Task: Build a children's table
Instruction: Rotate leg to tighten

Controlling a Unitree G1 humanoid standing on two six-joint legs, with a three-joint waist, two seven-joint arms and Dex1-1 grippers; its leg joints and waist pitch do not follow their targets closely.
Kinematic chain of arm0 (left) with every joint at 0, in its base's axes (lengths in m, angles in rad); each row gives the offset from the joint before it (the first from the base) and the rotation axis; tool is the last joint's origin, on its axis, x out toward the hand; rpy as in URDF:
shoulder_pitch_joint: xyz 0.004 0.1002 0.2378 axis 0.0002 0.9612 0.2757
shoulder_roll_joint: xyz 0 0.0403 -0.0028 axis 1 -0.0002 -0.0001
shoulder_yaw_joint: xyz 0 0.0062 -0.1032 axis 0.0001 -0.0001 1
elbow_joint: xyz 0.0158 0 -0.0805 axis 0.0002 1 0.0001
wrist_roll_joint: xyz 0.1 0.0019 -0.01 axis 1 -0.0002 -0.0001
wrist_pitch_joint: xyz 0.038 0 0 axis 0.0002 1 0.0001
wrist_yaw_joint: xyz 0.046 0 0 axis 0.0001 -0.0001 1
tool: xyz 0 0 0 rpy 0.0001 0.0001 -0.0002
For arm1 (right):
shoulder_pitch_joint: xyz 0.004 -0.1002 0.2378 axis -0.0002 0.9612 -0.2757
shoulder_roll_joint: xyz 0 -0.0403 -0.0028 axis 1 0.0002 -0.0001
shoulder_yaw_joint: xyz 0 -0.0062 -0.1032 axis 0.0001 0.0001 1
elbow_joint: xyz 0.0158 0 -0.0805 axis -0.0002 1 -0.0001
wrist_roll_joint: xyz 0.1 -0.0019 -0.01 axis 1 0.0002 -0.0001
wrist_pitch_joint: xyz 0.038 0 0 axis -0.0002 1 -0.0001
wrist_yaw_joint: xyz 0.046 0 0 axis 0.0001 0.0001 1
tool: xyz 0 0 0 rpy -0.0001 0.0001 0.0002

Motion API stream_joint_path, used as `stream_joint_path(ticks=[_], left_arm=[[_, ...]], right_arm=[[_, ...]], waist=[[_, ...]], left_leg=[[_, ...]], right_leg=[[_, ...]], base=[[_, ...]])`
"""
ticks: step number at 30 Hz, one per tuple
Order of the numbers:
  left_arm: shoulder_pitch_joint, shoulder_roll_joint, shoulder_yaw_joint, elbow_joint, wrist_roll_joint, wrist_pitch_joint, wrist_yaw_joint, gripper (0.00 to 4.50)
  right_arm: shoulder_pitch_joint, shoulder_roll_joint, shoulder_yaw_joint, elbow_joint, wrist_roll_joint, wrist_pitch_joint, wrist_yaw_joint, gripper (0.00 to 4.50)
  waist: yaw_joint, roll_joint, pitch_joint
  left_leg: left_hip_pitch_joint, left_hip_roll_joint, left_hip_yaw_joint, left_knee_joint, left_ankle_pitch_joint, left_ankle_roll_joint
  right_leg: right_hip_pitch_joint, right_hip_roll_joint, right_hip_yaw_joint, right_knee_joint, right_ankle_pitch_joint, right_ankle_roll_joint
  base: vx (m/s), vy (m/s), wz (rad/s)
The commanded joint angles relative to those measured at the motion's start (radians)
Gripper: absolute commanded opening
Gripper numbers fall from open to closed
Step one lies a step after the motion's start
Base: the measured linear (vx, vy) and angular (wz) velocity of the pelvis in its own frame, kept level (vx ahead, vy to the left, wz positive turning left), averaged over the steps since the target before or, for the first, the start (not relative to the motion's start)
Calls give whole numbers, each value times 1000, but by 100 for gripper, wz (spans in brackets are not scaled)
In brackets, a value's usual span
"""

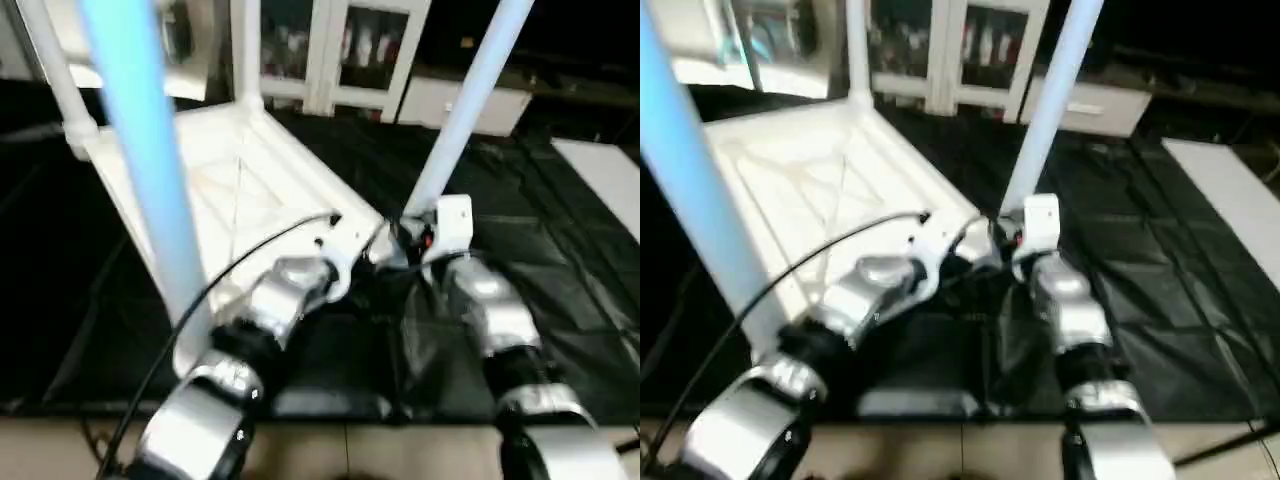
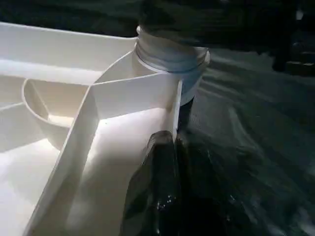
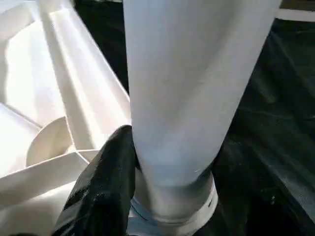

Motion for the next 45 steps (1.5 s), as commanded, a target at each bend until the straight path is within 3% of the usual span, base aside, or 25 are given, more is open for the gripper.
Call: stream_joint_path(ticks=[1, 3, 6, 8, 11, 12, 13, 15, 16, 19, 20, 21, 24, 26, 27, 28, 29, 30, 35, 36, 37, 42, 43, 44, 45], left_arm=[[-63, 3, 61, -6, 12, -68, 118, 0], [-76, 10, 58, 19, 17, -97, 114, 0], [-75, 23, 42, 32, 25, -143, 84, 0], [-75, 26, 37, 40, 27, -158, 73, 0], [-81, 27, 22, 62, 30, -205, 39, 0], [-83, 27, 16, 69, 32, -222, 25, 0], [-85, 27, 13, 74, 34, -231, 20, 0], [-87, 27, 11, 81, 36, -241, 15, 0], [-93, 26, 9, 99, 41, -262, 10, 0], [-96, 25, 9, 107, 44, -272, 9, 0], [-100, 26, 7, 120, 46, -287, 7, 0], [-108, 24, 7, 138, 45, -317, 5, 0], [-129, 12, 14, 189, 40, -388, 16, 0], [-136, 6, 17, 211, 39, -418, 13, 0], [-141, 3, 19, 226, 39, -439, 10, 0], [-152, -1, 23, 252, 45, -459, 21, 0], [-152, -1, 23, 252, 45, -459, 21, 0], [-163, -3, 31, 270, 46, -467, 29, 19], [-184, -10, 67, 297, 19, -458, 22, 52], [-184, -10, 69, 296, 17, -458, 21, 66], [-187, -12, 82, 292, 4, -465, 16, 78], [-151, -7, 86, 194, -32, -448, -70, 113], [-107, 10, 56, 102, -33, -418, -132, 113], [-62, 27, 29, 13, -34, -384, -176, 122], [-62, 27, 29, 13, -34, -384, -176, 122]], right_arm=[[36, 46, 58, 46, -34, 26, 3, 190], [23, 50, 39, 59, -37, 4, -25, 190], [26, 33, 20, 27, -9, -21, 24, 190], [31, 27, 11, 7, 11, -28, 52, 246], [60, 0, -4, -63, 16, -49, 52, 262], [79, -14, -8, -100, 16, -53, 53, 280], [94, -23, -10, -130, 20, -50, 62, 293], [108, -32, -9, -158, 20, -48, 67, 303], [132, -53, -2, -206, 10, -45, 73, 313], [143, -63, 1, -227, 5, -44, 75, 339], [165, -76, 3, -265, -2, -30, 75, 346], [193, -93, 6, -308, -12, -16, 79, 346], [248, -126, 10, -377, -43, 2, 73, 346], [262, -128, 3, -394, -42, 16, 68, 346], [272, -129, -2, -406, -40, 26, 66, 346], [284, -129, -4, -422, -35, 37, 63, 346], [284, -129, -4, -422, -35, 37, 63, 346], [294, -127, -3, -435, -31, 44, 62, 350], [314, -126, 4, -469, -29, 61, 58, 352], [315, -126, 4, -470, -29, 62, 58, 352], [324, -125, 7, -483, -29, 69, 56, 352], [335, -125, 18, -503, -11, 73, 106, 352], [331, -126, 22, -507, 4, 84, 135, 352], [328, -128, 26, -510, 18, 97, 161, 352], [328, -128, 26, -510, 18, 97, 161, 352]], waist=[[7, -6, -72], [8, -4, -66], [7, -1, -65], [10, -3, -66], [15, -1, -67], [9, -1, -68], [11, -1, -74], [10, -2, -74], [12, 7, -74], [12, 1, -72], [12, 1, -71], [14, 8, -68], [17, 6, -68], [18, 10, -67], [17, 7, -67], [18, 13, -67], [17, 10, -68], [17, 16, -67], [15, 9, -66], [15, 10, -66], [18, 2, -67], [22, 4, -65], [24, 8, -65], [24, 6, -64], [25, 6, -62]], left_leg=[[6, 27, -12, -63, -129, 67], [9, 28, -13, -67, -169, 62], [11, 30, -14, -69, -200, 45], [10, 29, -14, -69, -199, 52], [6, 28, -14, -67, -162, 67], [-3, 27, -16, -69, -152, 70], [-2, 29, -17, -65, -119, 76], [3, 29, -13, -60, -81, 101], [4, 27, -11, -59, -76, 112], [4, 30, -9, -58, -80, 125], [4, 29, -9, -59, -86, 124], [8, 29, -8, -60, -117, 115], [6, 28, -10, -62, -133, 105], [7, 27, -10, -62, -151, 99], [5, 27, -12, -63, -162, 95], [7, 29, -13, -64, -172, 90], [8, 31, -13, -64, -178, 86], [9, 32, -14, -65, -182, 83], [5, 27, -13, -64, -178, 82], [6, 27, -13, -64, -178, 83], [5, 28, -14, -63, -170, 87], [6, 33, -14, -65, -173, 96], [7, 33, -13, -64, -174, 98], [6, 37, -15, -65, -172, 98], [3, 40, -15, -67, -168, 104]], right_leg=[[57, -51, 32, -67, -145, -197], [52, -52, 31, -76, -223, -182], [50, -53, 31, -80, -262, -165], [52, -53, 32, -79, -249, -162], [55, -54, 33, -74, -206, -166], [62, -54, 33, -71, -196, -163], [64, -55, 33, -67, -157, -163], [58, -51, 33, -59, -85, -199], [57, -51, 34, -57, -66, -214], [57, -51, 34, -58, -67, -228], [57, -51, 34, -60, -79, -228], [55, -49, 35, -70, -118, -212], [56, -49, 35, -73, -140, -201], [54, -49, 35, -75, -162, -198], [56, -50, 34, -78, -180, -194], [53, -52, 34, -78, -188, -194], [52, -50, 33, -78, -188, -188], [51, -51, 33, -77, -188, -191], [54, -50, 33, -78, -193, -186], [54, -51, 33, -78, -193, -185], [55, -52, 33, -77, -195, -185], [55, -56, 32, -75, -189, -204], [51, -55, 33, -76, -186, -207], [56, -58, 33, -72, -177, -215], [57, -59, 34, -70, -172, -223]], base=[[0, 0, 0], [0, 0, 0], [0, 0, 0], [0, 0, 0], [0, 0, 0], [0, 0, 0], [0, 0, 0], [0, 0, 0], [0, 0, 0], [0, 0, 0], [0, 0, 0], [0, 0, 0], [0, 0, 0], [0, 0, 0], [0, 0, 0], [0, 0, 0], [0, 0, 0], [0, 0, 0], [0, 0, 0], [0, 0, 0], [0, 0, 0], [0, 0, 0], [0, 0, 0], [0, 0, 0], [0, 0, 0]])
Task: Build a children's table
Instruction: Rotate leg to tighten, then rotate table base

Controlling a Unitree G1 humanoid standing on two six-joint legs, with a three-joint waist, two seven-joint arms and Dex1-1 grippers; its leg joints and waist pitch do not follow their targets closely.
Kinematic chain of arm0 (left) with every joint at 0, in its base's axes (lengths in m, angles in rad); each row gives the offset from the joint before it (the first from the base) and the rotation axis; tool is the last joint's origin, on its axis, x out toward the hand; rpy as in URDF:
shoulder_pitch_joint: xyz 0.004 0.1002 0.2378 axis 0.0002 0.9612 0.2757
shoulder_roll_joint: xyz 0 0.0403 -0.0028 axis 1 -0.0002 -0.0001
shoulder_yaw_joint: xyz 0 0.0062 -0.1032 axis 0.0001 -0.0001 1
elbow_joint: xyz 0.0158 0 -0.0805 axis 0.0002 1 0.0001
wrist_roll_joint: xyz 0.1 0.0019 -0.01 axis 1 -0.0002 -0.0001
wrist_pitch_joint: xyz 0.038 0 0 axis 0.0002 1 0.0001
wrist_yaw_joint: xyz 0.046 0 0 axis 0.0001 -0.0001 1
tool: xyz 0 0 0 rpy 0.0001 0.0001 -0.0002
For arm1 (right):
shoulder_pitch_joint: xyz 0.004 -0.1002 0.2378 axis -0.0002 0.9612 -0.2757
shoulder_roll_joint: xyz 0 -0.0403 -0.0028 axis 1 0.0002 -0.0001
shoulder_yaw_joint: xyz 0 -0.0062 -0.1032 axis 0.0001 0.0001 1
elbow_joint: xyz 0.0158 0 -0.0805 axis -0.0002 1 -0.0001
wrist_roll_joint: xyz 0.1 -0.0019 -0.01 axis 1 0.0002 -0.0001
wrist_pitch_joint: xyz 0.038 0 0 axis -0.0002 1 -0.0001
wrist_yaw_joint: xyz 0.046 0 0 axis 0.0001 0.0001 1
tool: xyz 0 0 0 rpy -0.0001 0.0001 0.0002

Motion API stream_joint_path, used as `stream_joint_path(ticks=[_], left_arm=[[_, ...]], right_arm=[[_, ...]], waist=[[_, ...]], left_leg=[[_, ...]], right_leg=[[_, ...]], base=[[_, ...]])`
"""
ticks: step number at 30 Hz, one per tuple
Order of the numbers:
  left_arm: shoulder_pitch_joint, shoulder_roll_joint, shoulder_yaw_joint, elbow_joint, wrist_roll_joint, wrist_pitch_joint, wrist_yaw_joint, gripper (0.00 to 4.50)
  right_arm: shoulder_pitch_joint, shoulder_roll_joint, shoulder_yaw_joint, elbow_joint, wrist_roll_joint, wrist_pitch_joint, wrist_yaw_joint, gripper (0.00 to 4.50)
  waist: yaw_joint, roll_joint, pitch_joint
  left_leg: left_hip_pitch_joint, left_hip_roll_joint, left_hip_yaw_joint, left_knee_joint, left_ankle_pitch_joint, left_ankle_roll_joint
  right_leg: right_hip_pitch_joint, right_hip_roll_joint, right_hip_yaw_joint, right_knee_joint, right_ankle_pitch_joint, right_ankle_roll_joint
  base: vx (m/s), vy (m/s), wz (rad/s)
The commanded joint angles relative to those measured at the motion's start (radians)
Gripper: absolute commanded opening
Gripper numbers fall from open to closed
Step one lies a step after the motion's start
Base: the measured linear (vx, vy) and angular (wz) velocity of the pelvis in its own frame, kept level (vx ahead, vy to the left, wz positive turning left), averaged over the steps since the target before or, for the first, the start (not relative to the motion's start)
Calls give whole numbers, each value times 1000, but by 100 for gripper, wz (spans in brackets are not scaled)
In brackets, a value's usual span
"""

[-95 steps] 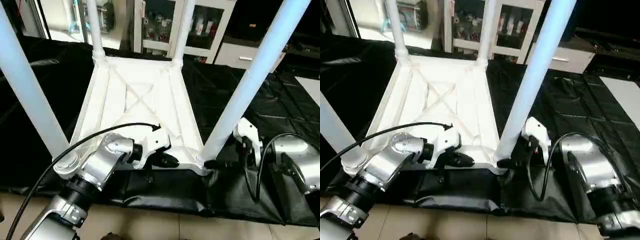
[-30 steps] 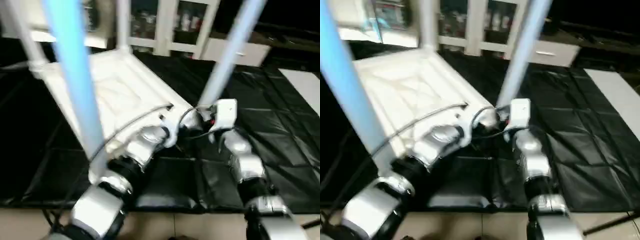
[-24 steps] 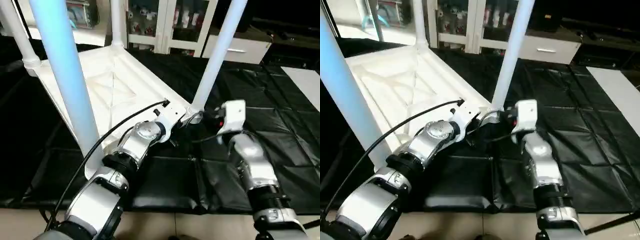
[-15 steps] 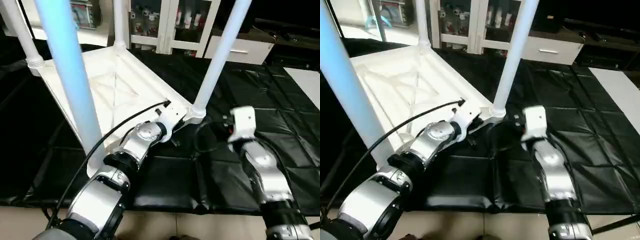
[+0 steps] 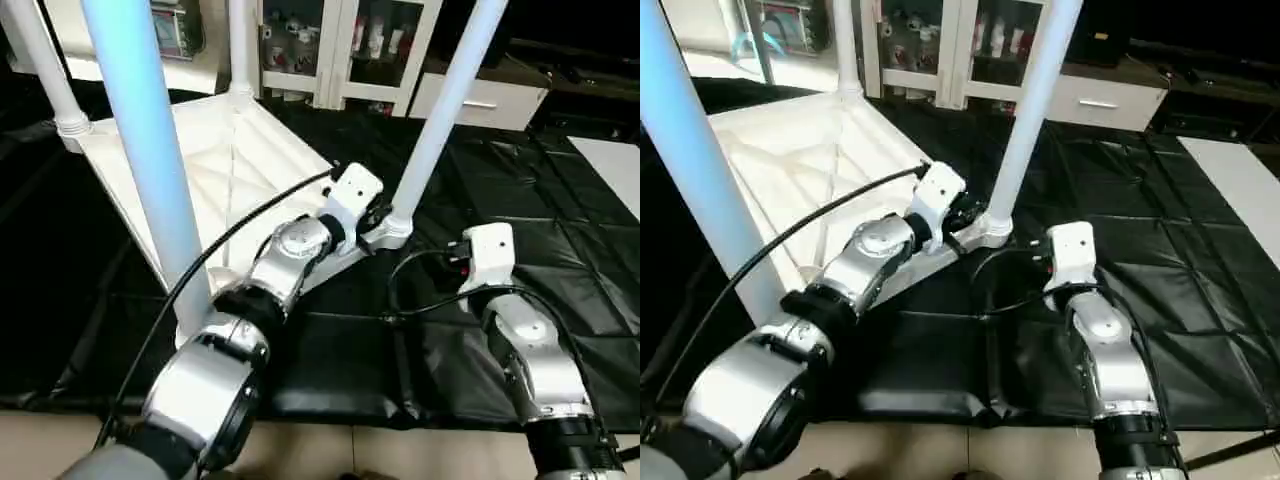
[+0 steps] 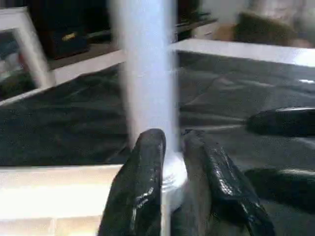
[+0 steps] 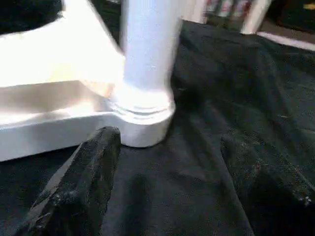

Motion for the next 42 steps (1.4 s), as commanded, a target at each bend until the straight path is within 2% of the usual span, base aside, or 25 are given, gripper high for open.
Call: stream_joint_path(ticks=[1, 2, 3, 4, 5, 8, 9, 11, 12, 13, 17, 18, 21, 22, 23, 24, 27, 30, 31, 33, 34, 36, 37, 39, 42], left_arm=[[122, 42, -68, -275, -24, 151, -92, 122], [174, 59, -83, -376, -37, 205, -101, 122], [226, 76, -102, -478, -49, 255, -104, 122], [266, 88, -121, -551, -56, 289, -104, 122], [277, 91, -126, -571, -57, 299, -104, 122], [337, 110, -157, -662, -50, 351, -92, 122], [367, 119, -169, -707, -25, 406, -84, 122], [410, 136, -184, -781, 24, 508, -74, 122], [427, 146, -190, -829, 42, 584, -57, 122], [433, 166, -196, -849, 87, 651, -25, 122], [422, 200, -205, -830, 110, 719, 8, 122], [417, 212, -206, -817, 118, 732, 12, 122], [408, 223, -199, -797, 143, 757, 27, 122], [403, 222, -194, -790, 151, 772, 36, 122], [400, 221, -192, -786, 154, 780, 40, 122], [385, 222, -191, -755, 163, 773, 49, 122], [332, 216, -187, -636, 177, 725, 84, 122], [269, 201, -186, -506, 183, 652, 123, 122], [202, 180, -178, -371, 197, 580, 174, 122], [156, 167, -171, -288, 205, 541, 205, 122], [122, 162, -171, -229, 214, 512, 226, 122], [54, 151, -172, -105, 228, 445, 277, 122], [2, 148, -180, -1, 248, 383, 329, 122], [-15, 149, -184, 36, 256, 356, 345, 122], [-43, 144, -173, 99, 251, 306, 369, 122]], right_arm=[[-19, -23, 14, -12, 29, 45, 71, 352], [-26, -28, 18, 2, 22, 51, 73, 352], [-35, -29, 15, 19, 12, 45, 63, 352], [-40, -27, 8, 28, 12, 39, 54, 352], [-41, -26, 6, 29, 14, 38, 54, 352], [-42, -28, 9, 27, 10, 38, 52, 352], [-41, -28, 11, 21, 10, 40, 54, 352], [-36, -31, 18, 1, 13, 52, 65, 352], [-32, -37, 23, -9, 16, 58, 79, 352], [-17, -55, 40, -34, 20, 76, 116, 352], [22, -101, 62, -91, 30, 101, 182, 352], [41, -121, 65, -116, 34, 110, 203, 352], [75, -145, 59, -157, 47, 123, 226, 352], [84, -150, 53, -166, 52, 126, 229, 352], [88, -152, 51, -170, 54, 127, 231, 352], [99, -154, 48, -181, 55, 132, 229, 352], [124, -155, 44, -210, 56, 147, 224, 352], [132, -154, 41, -225, 56, 158, 214, 352], [135, -151, 37, -230, 57, 161, 205, 352], [133, -151, 36, -227, 55, 162, 204, 352], [133, -151, 37, -228, 54, 162, 203, 352], [132, -151, 37, -232, 52, 165, 200, 352], [131, -151, 40, -232, 50, 166, 198, 352], [132, -152, 42, -234, 48, 166, 196, 352], [136, -154, 43, -242, 47, 169, 192, 352]], waist=[[5, -5, -69], [3, -9, -66], [3, -6, -68], [0, -9, -66], [1, -4, -65], [3, -1, -57], [2, -4, -56], [0, -7, -58], [-1, -7, -59], [-6, -5, -59], [-7, -5, -60], [-6, 7, -61], [-8, 5, -63], [-6, 13, -63], [-9, 10, -63], [-10, 9, -63], [-10, 15, -61], [-16, 12, -62], [-16, 10, -61], [-17, 10, -63], [-16, 9, -66], [-17, 9, -66], [-16, 9, -71], [-14, 9, -74], [-13, 13, -77]], left_leg=[[12, 42, -16, -67, -168, 98], [7, 42, -14, -67, -163, 98], [13, 48, -15, -66, -165, 90], [12, 45, -11, -67, -166, 82], [16, 47, -12, -68, -178, 73], [24, 43, -11, -74, -266, 23], [25, 41, -10, -75, -276, 16], [12, 43, -17, -79, -261, 3], [11, 41, -17, -78, -247, 5], [10, 38, -16, -76, -238, 8], [8, 35, -16, -74, -225, 15], [8, 35, -18, -75, -227, 15], [8, 33, -17, -73, -216, 24], [8, 33, -18, -73, -213, 24], [8, 34, -17, -74, -217, 24], [8, 34, -18, -73, -225, 23], [12, 29, -20, -74, -279, 21], [8, 27, -25, -75, -302, 15], [8, 23, -26, -74, -305, 20], [7, 21, -26, -73, -305, 21], [3, 25, -31, -74, -295, 19], [2, 21, -31, -73, -282, 28], [1, 23, -33, -71, -247, 36], [1, 27, -34, -70, -222, 43], [3, 30, -30, -65, -166, 68]], right_leg=[[65, -58, 33, -65, -168, -228], [65, -57, 34, -65, -166, -235], [64, -60, 35, -59, -164, -240], [58, -53, 35, -65, -181, -234], [56, -54, 35, -64, -199, -229], [41, -46, 37, -84, -331, -158], [39, -44, 37, -86, -343, -147], [51, -48, 38, -77, -329, -127], [50, -48, 38, -77, -322, -115], [50, -44, 39, -77, -310, -104], [51, -43, 40, -80, -309, -93], [52, -42, 39, -81, -301, -94], [53, -38, 39, -77, -248, -113], [54, -41, 39, -77, -246, -121], [53, -40, 39, -79, -246, -125], [54, -40, 38, -79, -253, -132], [48, -39, 37, -93, -338, -107], [49, -40, 32, -101, -398, -82], [47, -38, 30, -108, -423, -66], [48, -39, 29, -109, -431, -57], [54, -44, 28, -104, -426, -57], [52, -42, 27, -109, -426, -51], [57, -43, 27, -102, -356, -71], [60, -45, 28, -93, -297, -93], [61, -45, 28, -81, -163, -163]], base=[[0, 0, 0], [0, 0, 0], [0, 0, 0], [0, 0, 0], [0, 0, 0], [0, 0, 0], [0, 0, 0], [0, 0, 0], [0, 0, 0], [0, 0, 0], [0, 0, 0], [0, 0, 0], [0, 0, 0], [0, 0, 0], [0, 0, 0], [0, 0, 0], [0, 0, 0], [0, 0, 0], [0, 0, 0], [0, 0, 0], [0, 0, 0], [0, 0, 0], [0, 0, 0], [0, 0, 0], [0, 0, 0]])
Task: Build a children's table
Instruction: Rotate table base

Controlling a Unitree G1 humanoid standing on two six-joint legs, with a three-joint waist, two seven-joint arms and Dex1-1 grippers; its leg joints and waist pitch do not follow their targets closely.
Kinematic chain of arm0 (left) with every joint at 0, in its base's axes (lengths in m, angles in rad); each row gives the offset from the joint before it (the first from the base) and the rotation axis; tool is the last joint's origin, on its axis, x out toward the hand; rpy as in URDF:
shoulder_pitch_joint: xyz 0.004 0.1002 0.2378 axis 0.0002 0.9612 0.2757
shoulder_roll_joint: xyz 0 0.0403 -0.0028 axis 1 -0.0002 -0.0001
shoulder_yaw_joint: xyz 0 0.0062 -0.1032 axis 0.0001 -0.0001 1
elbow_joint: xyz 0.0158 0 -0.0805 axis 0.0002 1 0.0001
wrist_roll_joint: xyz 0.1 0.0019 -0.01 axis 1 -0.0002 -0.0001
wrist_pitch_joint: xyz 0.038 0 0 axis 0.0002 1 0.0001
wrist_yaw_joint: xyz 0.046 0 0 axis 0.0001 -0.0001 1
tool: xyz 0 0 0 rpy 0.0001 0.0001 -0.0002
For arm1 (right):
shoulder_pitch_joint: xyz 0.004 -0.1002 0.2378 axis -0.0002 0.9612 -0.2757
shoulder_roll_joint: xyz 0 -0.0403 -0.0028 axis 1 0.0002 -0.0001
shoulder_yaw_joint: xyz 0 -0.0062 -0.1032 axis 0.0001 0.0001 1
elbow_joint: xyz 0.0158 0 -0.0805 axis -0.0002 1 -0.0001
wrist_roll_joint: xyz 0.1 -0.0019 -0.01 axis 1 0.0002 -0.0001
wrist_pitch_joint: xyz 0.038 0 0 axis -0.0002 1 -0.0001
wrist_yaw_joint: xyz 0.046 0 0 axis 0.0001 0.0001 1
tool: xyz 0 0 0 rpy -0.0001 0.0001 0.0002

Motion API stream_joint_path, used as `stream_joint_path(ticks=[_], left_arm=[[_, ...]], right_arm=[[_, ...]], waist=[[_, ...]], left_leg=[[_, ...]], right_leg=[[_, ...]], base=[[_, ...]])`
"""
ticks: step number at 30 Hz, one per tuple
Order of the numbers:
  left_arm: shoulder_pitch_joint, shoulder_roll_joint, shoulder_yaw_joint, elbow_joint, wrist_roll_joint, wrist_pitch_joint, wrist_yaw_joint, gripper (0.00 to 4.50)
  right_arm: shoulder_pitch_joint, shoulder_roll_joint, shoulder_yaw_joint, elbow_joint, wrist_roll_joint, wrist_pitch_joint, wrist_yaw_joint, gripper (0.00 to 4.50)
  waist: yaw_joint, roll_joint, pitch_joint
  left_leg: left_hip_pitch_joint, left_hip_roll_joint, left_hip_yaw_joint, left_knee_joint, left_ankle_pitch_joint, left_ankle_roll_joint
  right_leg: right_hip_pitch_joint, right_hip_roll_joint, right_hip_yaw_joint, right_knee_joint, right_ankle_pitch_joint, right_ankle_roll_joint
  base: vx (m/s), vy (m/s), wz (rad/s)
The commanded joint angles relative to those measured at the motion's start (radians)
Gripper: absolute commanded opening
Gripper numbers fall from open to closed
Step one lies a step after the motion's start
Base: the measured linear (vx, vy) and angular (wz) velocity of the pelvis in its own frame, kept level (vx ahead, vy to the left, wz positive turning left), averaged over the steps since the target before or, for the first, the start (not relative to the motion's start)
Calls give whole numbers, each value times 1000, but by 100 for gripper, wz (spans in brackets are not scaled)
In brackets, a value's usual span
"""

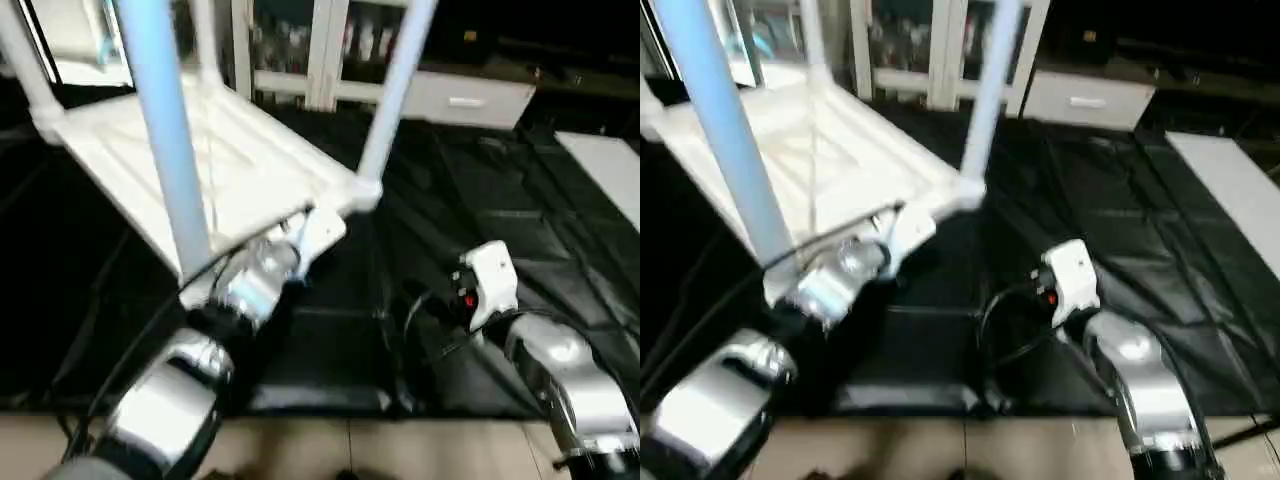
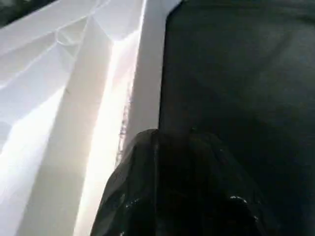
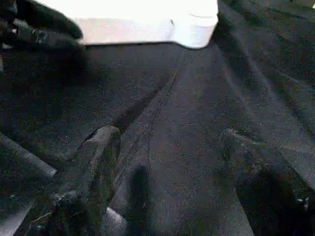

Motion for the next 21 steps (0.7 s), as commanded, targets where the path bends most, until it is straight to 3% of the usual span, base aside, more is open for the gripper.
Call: stream_joint_path(ticks=[1, 4, 5, 7, 8, 9, 10, 11, 12, 14, 16, 18, 19, 20, 21], left_arm=[[-26, -5, 34, 19, -4, -66, 20, 122], [-5, -45, 112, -41, -114, -159, -67, 122], [-5, -45, 112, -41, -114, -159, -67, 122], [86, -88, 172, -239, -270, -188, -224, 122], [126, -95, 177, -323, -321, -169, -268, 122], [203, -96, 171, -494, -411, -120, -341, 122], [203, -96, 171, -494, -411, -120, -341, 122], [267, -72, 158, -634, -481, -51, -403, 141], [267, -72, 158, -634, -481, -51, -403, 156], [333, -29, 145, -760, -521, 1, -425, 156], [423, 45, 149, -919, -587, 65, -449, 161], [504, 104, 182, -1039, -630, 123, -474, 194], [506, 104, 183, -1041, -630, 123, -475, 192], [570, 146, 222, -1110, -653, 170, -503, 192], [599, 168, 243, -1126, -662, 181, -514, 196]], right_arm=[[6, -10, -7, -30, -6, 15, -10, 352], [18, -11, -13, -45, -4, 19, -12, 352], [18, -11, -13, -45, -4, 19, -12, 352], [29, -11, -14, -53, 1, 18, -10, 352], [31, -10, -14, -54, 3, 15, -9, 352], [32, -8, -16, -57, 9, 12, -5, 352], [32, -8, -16, -57, 9, 12, -5, 352], [30, -5, -16, -58, 12, 9, -4, 352], [30, -5, -16, -58, 12, 9, -4, 352], [26, 0, -14, -61, 16, 5, -3, 352], [19, 7, -12, -62, 22, -3, -1, 352], [18, 10, -9, -68, 28, -13, 9, 352], [18, 10, -9, -68, 28, -13, 9, 352], [20, 12, -5, -79, 41, -17, 25, 352], [23, 13, -2, -86, 49, -21, 38, 352]], waist=[[9, 12, -77], [17, 9, -78], [17, 9, -78], [29, 2, -73], [37, 2, -72], [40, 0, -72], [38, 1, -70], [34, 4, -68], [33, 6, -65], [24, 8, -56], [16, 7, -55], [8, 10, -55], [3, 14, -54], [1, 16, -57], [0, 13, -54]], left_leg=[[12, 30, -18, -66, -147, 79], [17, 32, -12, -61, -88, 111], [17, 32, -12, -61, -88, 111], [18, 38, -9, -64, -116, 109], [19, 43, -8, -65, -124, 100], [22, 46, -6, -65, -133, 94], [17, 45, -4, -67, -139, 96], [22, 43, -2, -67, -174, 88], [22, 42, -2, -70, -195, 82], [22, 43, -7, -79, -295, 34], [19, 44, -13, -85, -326, 5], [15, 42, -16, -89, -332, -13], [22, 39, -13, -87, -343, -15], [28, 37, -12, -83, -348, -19], [23, 39, -13, -88, -345, -16]], right_leg=[[65, -52, 29, -62, -136, -191], [67, -55, 31, -48, -17, -264], [67, -55, 31, -48, -17, -264], [71, -63, 33, -49, -53, -280], [73, -69, 35, -45, -61, -296], [70, -67, 34, -42, -69, -298], [68, -63, 35, -45, -80, -293], [61, -58, 34, -52, -136, -269], [59, -58, 34, -58, -175, -256], [54, -57, 32, -75, -353, -183], [54, -58, 32, -79, -418, -137], [55, -56, 32, -75, -432, -116], [45, -49, 32, -81, -445, -102], [41, -46, 33, -80, -437, -97], [44, -46, 34, -83, -437, -96]], base=[[0, 0, 0], [0, 0, 0], [0, 0, 0], [0, 0, 0], [0, 0, 0], [0, 0, 0], [0, 0, 0], [0, 0, 0], [0, 0, 0], [0, 0, 0], [0, 0, 0], [0, 0, 0], [0, 0, 0], [0, 0, 0], [0, 0, 0]])
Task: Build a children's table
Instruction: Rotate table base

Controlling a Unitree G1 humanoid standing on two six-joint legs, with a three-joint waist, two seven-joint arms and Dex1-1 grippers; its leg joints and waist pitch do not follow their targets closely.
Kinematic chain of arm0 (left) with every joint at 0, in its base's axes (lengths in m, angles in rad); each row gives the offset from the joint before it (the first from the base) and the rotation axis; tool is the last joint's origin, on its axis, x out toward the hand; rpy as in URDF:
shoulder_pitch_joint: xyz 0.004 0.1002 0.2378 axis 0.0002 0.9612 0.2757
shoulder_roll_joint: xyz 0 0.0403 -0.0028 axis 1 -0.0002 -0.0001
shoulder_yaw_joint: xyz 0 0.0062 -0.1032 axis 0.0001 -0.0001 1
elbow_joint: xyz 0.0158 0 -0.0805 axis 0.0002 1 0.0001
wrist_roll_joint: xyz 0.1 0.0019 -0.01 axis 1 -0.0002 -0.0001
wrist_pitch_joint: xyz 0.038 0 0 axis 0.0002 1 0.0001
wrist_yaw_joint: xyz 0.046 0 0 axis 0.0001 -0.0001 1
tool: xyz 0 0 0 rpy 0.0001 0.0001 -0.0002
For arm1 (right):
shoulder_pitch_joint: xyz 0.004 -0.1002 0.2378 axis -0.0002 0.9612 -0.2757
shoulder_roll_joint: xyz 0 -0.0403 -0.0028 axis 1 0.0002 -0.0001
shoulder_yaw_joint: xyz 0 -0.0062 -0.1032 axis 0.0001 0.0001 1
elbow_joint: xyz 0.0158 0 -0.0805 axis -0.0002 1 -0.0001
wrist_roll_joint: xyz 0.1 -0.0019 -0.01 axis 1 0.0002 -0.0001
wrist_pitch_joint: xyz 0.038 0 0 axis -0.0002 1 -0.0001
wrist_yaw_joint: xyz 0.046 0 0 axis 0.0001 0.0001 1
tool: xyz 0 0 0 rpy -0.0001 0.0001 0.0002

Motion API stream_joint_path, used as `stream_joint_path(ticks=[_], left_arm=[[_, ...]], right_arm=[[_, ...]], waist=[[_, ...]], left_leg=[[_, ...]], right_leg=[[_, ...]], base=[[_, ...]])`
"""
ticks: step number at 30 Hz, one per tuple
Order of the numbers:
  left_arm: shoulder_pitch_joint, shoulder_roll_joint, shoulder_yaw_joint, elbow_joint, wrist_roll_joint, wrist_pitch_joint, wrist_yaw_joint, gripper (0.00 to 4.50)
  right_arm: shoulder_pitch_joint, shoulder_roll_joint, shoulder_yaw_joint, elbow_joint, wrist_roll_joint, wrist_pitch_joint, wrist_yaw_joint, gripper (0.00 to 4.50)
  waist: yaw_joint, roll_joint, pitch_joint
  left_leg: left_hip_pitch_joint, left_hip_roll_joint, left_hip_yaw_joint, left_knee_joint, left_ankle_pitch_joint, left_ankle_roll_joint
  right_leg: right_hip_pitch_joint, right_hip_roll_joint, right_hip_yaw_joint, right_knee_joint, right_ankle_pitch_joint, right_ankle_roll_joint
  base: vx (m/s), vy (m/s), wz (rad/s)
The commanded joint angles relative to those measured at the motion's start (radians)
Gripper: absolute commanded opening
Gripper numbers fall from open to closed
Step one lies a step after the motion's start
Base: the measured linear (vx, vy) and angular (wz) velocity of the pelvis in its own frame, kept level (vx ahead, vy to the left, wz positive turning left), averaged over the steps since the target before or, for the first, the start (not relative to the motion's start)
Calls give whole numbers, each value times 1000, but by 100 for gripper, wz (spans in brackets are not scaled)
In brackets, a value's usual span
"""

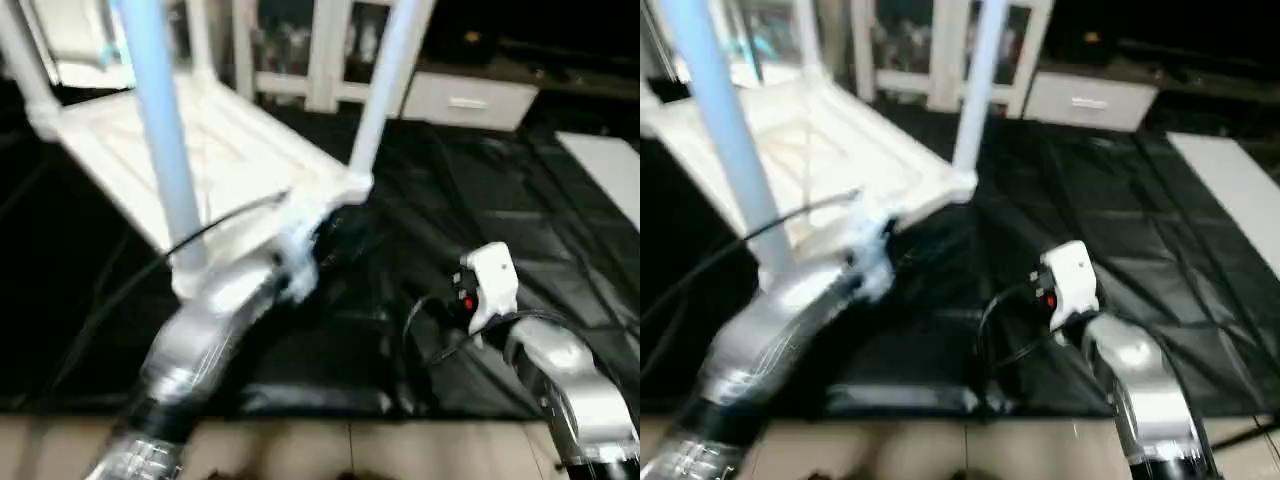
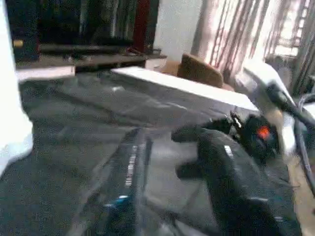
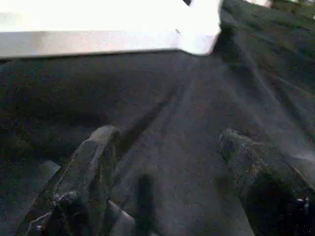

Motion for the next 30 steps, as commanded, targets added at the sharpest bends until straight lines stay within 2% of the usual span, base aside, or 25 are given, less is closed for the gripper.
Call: stream_joint_path(ticks=[1, 2, 4, 6, 7, 9, 10, 11, 13, 14, 15, 16, 17, 18, 20, 21, 25, 27, 28, 30], left_arm=[[36, 34, 46, -69, -31, 51, -32, 228], [36, 34, 46, -69, -31, 51, -32, 228], [137, 151, 125, -92, -63, 60, -75, 236], [154, 175, 149, -98, -89, 73, -77, 241], [172, 196, 189, -103, -122, 91, -82, 259], [179, 206, 203, -106, -132, 97, -92, 274], [213, 248, 263, -124, -172, 130, -135, 280], [213, 248, 263, -124, -172, 130, -135, 291], [231, 272, 296, -120, -178, 128, -160, 318], [233, 280, 321, -105, -176, 123, -159, 318], [235, 293, 340, -91, -182, 118, -156, 321], [240, 313, 359, -68, -182, 109, -161, 324], [250, 343, 378, -39, -178, 99, -175, 324], [258, 363, 389, -23, -177, 96, -188, 353], [272, 396, 405, 1, -170, 91, -211, 360], [278, 418, 423, 22, -170, 92, -227, 360], [304, 484, 452, 86, -138, 77, -278, 404], [310, 499, 450, 97, -135, 71, -289, 408], [306, 507, 458, 119, -129, 55, -286, 430], [295, 510, 471, 141, -134, 46, -284, 440]], right_arm=[[-1, -7, 1, -35, 28, -16, 28, 352], [-1, -7, 1, -35, 28, -16, 28, 352], [2, -11, 10, -44, 37, -31, 55, 352], [1, -11, 10, -44, 37, -33, 57, 352], [1, -10, 9, -43, 38, -34, 58, 352], [1, -10, 9, -42, 38, -35, 59, 352], [3, -10, 7, -42, 36, -39, 63, 352], [3, -10, 7, -42, 36, -39, 63, 352], [5, -10, 5, -41, 36, -41, 64, 352], [5, -10, 5, -42, 36, -42, 64, 352], [6, -11, 5, -42, 37, -43, 64, 352], [9, -12, 5, -44, 37, -45, 64, 352], [11, -12, 6, -46, 37, -47, 65, 352], [13, -13, 6, -46, 37, -48, 66, 352], [15, -14, 7, -45, 35, -51, 67, 352], [15, -15, 8, -43, 35, -53, 68, 352], [13, -17, 9, -37, 31, -58, 70, 352], [13, -18, 10, -36, 31, -59, 71, 352], [12, -19, 10, -35, 30, -60, 71, 352], [12, -21, 12, -33, 29, -62, 71, 352]], waist=[[-2, 15, -53], [-2, 15, -53], [-3, 16, -51], [-5, 20, -53], [-5, 23, -55], [-5, 23, -53], [0, 28, -53], [-1, 27, -54], [-2, 28, -54], [-2, 29, -54], [-1, 32, -55], [-1, 30, -55], [-1, 31, -55], [-2, 30, -55], [-4, 30, -53], [-4, 32, -53], [-5, 33, -49], [-5, 32, -47], [-3, 33, -47], [-3, 34, -47]], left_leg=[[14, 35, -20, -85, -351, -18], [14, 35, -20, -85, -351, -18], [12, 34, -22, -88, -353, -18], [11, 32, -22, -90, -349, -21], [17, 32, -21, -88, -347, -27], [19, 33, -19, -89, -349, -28], [23, 32, -17, -89, -352, -31], [20, 32, -18, -90, -348, -31], [20, 31, -17, -91, -336, -31], [19, 31, -17, -91, -332, -31], [23, 32, -16, -90, -325, -31], [21, 29, -15, -89, -322, -29], [20, 27, -16, -88, -322, -27], [19, 26, -15, -88, -323, -24], [19, 29, -19, -92, -335, -29], [25, 29, -18, -91, -351, -31], [28, 29, -20, -93, -392, -37], [30, 30, -21, -94, -412, -39], [33, 29, -21, -92, -422, -39], [33, 29, -23, -94, -429, -42]], right_leg=[[40, -43, 32, -85, -434, -86], [40, -43, 32, -85, -434, -86], [39, -40, 33, -83, -423, -79], [41, -39, 33, -80, -417, -79], [38, -37, 33, -76, -393, -88], [36, -34, 35, -76, -360, -105], [34, -34, 37, -73, -340, -117], [38, -35, 37, -71, -333, -119], [39, -34, 37, -69, -312, -122], [42, -34, 37, -68, -307, -122], [39, -34, 38, -67, -289, -127], [42, -34, 38, -67, -287, -128], [43, -35, 38, -66, -297, -123], [44, -35, 39, -67, -310, -117], [44, -37, 39, -68, -339, -112], [38, -35, 39, -70, -353, -113], [34, -36, 39, -74, -397, -108], [32, -38, 40, -79, -431, -101], [29, -38, 40, -82, -448, -96], [29, -39, 39, -82, -455, -93]], base=[[0, 0, 0], [0, 0, 0], [0, 0, 0], [0, 0, 0], [0, 0, 0], [0, 0, 0], [0, 0, 0], [0, 0, 0], [0, 0, 0], [0, 0, 0], [0, 0, 0], [0, 0, 0], [0, 0, 0], [0, 0, 0], [0, 0, 0], [0, 0, 0], [0, 0, 0], [0, 0, 0], [0, 0, 0], [0, 0, 0]])
